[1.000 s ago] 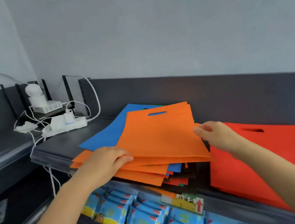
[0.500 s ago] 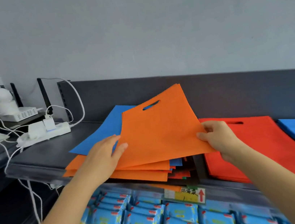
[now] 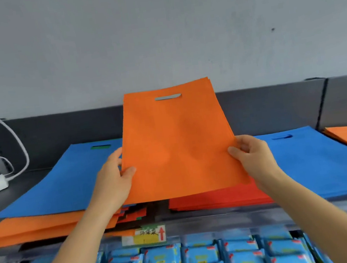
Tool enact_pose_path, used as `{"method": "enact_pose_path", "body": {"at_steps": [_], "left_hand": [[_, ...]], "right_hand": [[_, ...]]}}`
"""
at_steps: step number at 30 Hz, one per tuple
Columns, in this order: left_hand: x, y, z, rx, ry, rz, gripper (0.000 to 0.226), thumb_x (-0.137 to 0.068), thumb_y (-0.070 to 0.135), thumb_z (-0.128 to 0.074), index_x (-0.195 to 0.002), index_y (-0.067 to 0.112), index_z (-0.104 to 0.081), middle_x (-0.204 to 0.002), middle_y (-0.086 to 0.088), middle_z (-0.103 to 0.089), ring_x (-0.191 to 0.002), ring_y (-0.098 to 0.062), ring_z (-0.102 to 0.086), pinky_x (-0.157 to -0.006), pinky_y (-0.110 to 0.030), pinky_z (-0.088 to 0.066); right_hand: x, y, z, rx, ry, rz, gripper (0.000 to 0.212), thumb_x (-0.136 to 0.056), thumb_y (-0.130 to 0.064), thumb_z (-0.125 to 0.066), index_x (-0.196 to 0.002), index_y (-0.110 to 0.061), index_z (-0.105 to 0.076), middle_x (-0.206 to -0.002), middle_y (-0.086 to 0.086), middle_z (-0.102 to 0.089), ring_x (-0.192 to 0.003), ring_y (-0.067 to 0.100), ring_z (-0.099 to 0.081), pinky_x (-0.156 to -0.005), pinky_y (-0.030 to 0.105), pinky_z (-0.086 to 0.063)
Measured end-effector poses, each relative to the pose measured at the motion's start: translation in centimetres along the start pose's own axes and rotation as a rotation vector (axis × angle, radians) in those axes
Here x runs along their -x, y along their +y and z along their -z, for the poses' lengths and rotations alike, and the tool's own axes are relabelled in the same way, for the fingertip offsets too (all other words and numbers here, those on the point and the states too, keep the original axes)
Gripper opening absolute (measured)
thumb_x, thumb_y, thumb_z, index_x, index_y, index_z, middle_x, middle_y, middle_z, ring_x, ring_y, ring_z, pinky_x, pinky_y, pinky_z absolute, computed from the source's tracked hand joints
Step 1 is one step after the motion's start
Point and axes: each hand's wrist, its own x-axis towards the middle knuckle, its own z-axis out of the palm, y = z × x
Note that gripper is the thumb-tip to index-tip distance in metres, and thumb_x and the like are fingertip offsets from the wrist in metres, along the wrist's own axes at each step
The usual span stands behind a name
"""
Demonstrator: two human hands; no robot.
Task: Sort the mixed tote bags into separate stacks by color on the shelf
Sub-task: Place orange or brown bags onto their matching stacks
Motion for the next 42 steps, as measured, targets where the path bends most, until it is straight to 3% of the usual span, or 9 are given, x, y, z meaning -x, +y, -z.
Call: {"method": "enact_pose_path", "body": {"at_steps": [5, 7, 12, 14, 17, 25, 34, 38, 42], "left_hand": [[2.0, 6.1, -8.2, -0.064, 0.04, -0.175, 0.054, -0.095, 0.007, -0.048, -0.144, 0.022, -0.03, -0.137, 0.0, -0.04, -0.126, -0.015, -0.04, -0.102, -0.028, -0.033], [3.3, 8.6, -12.0, -0.092, 0.035, -0.221, 0.055, -0.095, 0.007, -0.048, -0.145, 0.018, -0.028, -0.134, -0.004, -0.04, -0.126, -0.016, -0.039, -0.098, -0.018, -0.026], [6.9, 15.8, -21.3, -0.106, -0.007, -0.339, 0.056, -0.096, 0.005, -0.045, -0.147, 0.011, -0.024, -0.138, -0.011, -0.037, -0.127, -0.015, -0.031, -0.095, -0.01, -0.018], [8.1, 18.4, -24.8, -0.108, -0.014, -0.394, 0.055, -0.095, 0.003, -0.046, -0.146, 0.008, -0.025, -0.139, -0.014, -0.036, -0.126, -0.015, -0.026, -0.09, -0.005, -0.013], [9.5, 21.8, -29.7, -0.1, -0.05, -0.455, 0.055, -0.095, 0.003, -0.047, -0.145, 0.007, -0.027, -0.133, -0.013, -0.04, -0.122, -0.017, -0.034, -0.091, -0.006, -0.017], [11.2, 28.9, -40.7, -0.057, -0.219, -0.457, 0.053, -0.099, 0.017, -0.041, -0.148, 0.017, -0.02, -0.135, 0.001, -0.035, -0.122, -0.013, -0.037, -0.091, -0.018, -0.025], [9.2, 32.3, -48.6, -0.109, -0.326, -0.413, 0.056, -0.1, 0.022, -0.039, -0.149, 0.016, -0.012, -0.129, 0.001, -0.034, -0.105, -0.016, -0.046, -0.084, -0.027, -0.037], [7.9, 32.5, -50.5, -0.252, -0.397, -0.357, 0.058, -0.1, 0.03, -0.037, -0.149, 0.016, -0.01, -0.129, 0.0, -0.035, -0.097, -0.015, -0.049, -0.082, -0.033, -0.046], [7.5, 32.1, -51.6, -0.385, -0.492, -0.309, 0.061, -0.099, 0.036, -0.037, -0.15, 0.015, -0.009, -0.137, -0.001, -0.034, -0.12, -0.017, -0.044, -0.097, -0.035, -0.041]], "right_hand": [[0.1, 1.9, 9.0, 0.063, 0.094, -0.003, 0.009, -0.091, -0.012, -0.059, -0.098, -0.016, -0.063, -0.089, 0.005, -0.068, -0.087, 0.026, -0.065, -0.081, 0.044, -0.054], [0.1, 3.0, 13.7, 0.121, 0.128, -0.016, 0.008, -0.093, -0.019, -0.056, -0.098, -0.016, -0.062, -0.092, 0.005, -0.068, -0.089, 0.025, -0.064, -0.08, 0.045, -0.054], [0.0, 5.5, 25.3, 0.244, 0.213, 0.017, 0.01, -0.095, -0.024, -0.054, -0.094, -0.017, -0.06, -0.084, 0.001, -0.065, -0.07, 0.015, -0.06, -0.055, 0.023, -0.046], [0.0, 6.5, 29.7, 0.316, 0.265, 0.033, 0.009, -0.094, -0.022, -0.055, -0.091, -0.016, -0.061, -0.081, 0.002, -0.064, -0.071, 0.02, -0.059, -0.056, 0.025, -0.044], [0.2, 8.0, 35.5, 0.394, 0.304, 0.014, 0.014, -0.094, -0.023, -0.055, -0.097, -0.013, -0.065, -0.087, 0.005, -0.066, -0.081, 0.023, -0.06, -0.068, 0.031, -0.045], [-1.2, 10.6, 47.0, 0.594, 0.397, 0.002, 0.019, -0.095, -0.019, -0.052, -0.102, -0.007, -0.065, -0.093, 0.006, -0.067, -0.08, 0.022, -0.058, -0.071, 0.034, -0.049], [-6.4, 13.9, 53.4, 0.66, 0.467, -0.044, 0.021, -0.094, -0.022, -0.052, -0.106, -0.013, -0.067, -0.09, 0.003, -0.066, -0.079, 0.02, -0.058, -0.069, 0.03, -0.046], [-8.7, 15.3, 55.1, 0.727, 0.466, -0.096, 0.022, -0.094, -0.023, -0.052, -0.106, -0.011, -0.067, -0.099, 0.009, -0.068, -0.09, 0.027, -0.06, -0.079, 0.037, -0.049], [-10.3, 16.3, 55.8, 0.779, 0.445, -0.126, 0.022, -0.093, -0.023, -0.053, -0.105, -0.012, -0.068, -0.102, 0.009, -0.068, -0.096, 0.029, -0.059, -0.084, 0.039, -0.049]]}}
